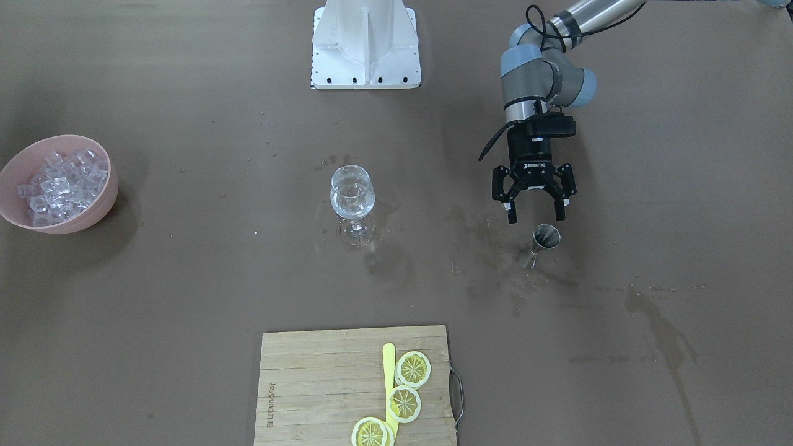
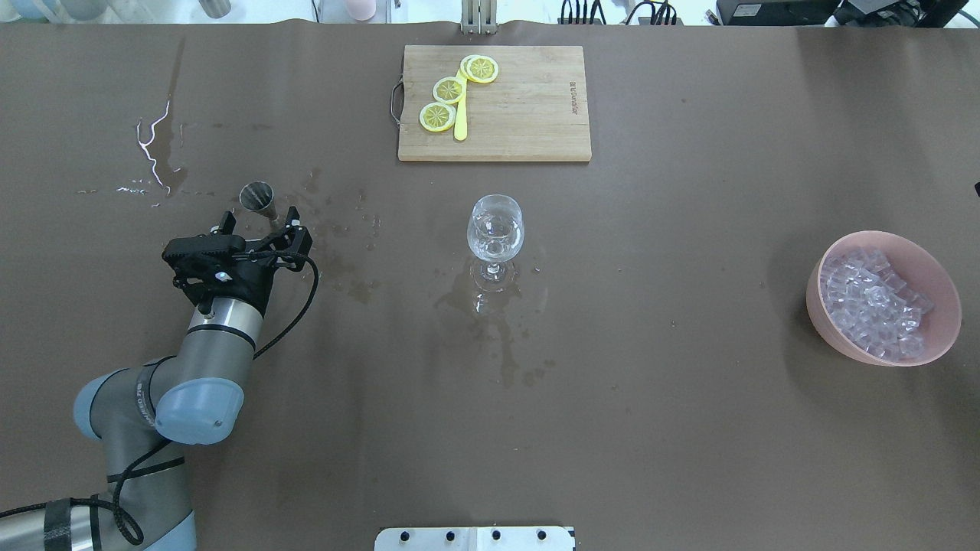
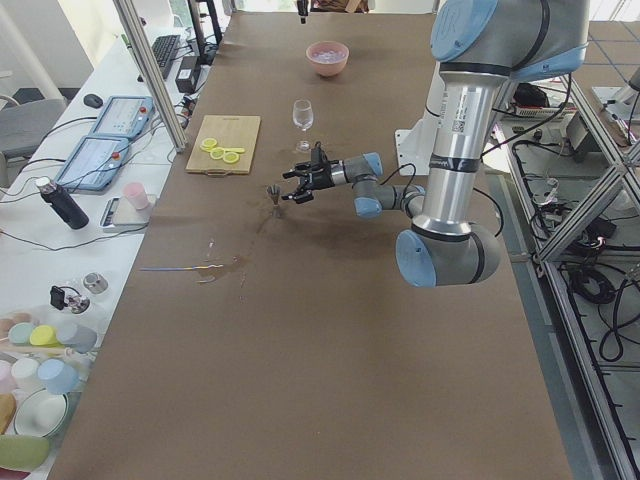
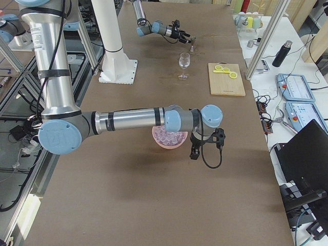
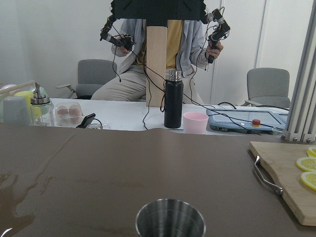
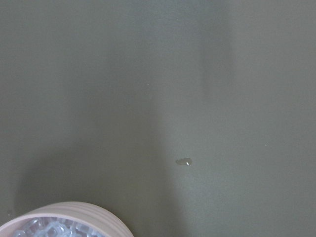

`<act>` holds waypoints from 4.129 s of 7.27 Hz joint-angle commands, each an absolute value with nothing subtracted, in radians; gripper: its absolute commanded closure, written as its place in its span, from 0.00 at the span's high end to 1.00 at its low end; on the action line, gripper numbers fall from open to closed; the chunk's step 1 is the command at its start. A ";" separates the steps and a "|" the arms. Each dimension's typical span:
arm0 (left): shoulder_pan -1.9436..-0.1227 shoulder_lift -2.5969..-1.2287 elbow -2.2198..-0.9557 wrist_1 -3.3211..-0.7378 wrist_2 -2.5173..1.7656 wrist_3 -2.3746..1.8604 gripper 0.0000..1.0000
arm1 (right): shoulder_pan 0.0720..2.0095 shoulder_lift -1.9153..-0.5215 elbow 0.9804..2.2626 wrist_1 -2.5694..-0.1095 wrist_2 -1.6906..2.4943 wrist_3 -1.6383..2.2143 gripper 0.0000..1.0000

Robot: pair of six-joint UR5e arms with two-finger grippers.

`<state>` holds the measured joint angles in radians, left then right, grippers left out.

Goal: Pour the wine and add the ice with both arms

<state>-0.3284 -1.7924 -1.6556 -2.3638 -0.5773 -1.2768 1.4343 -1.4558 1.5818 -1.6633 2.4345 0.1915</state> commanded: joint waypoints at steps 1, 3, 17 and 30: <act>-0.325 -1.737 -1.887 -2.131 -0.630 -1.276 0.98 | 1.434 -1.456 1.585 -1.664 2.434 0.190 1.00; -0.351 -1.730 -2.040 -1.943 -0.762 -1.255 0.98 | 1.434 -1.448 1.585 -1.661 2.439 0.190 1.00; -0.907 -1.816 -2.085 -1.675 -1.620 -0.871 0.98 | 0.948 -1.689 1.945 -1.256 2.117 0.594 1.00; -0.905 -1.821 -2.069 -1.680 -1.623 -0.873 0.98 | 0.911 -1.703 1.901 -1.282 2.040 0.465 0.79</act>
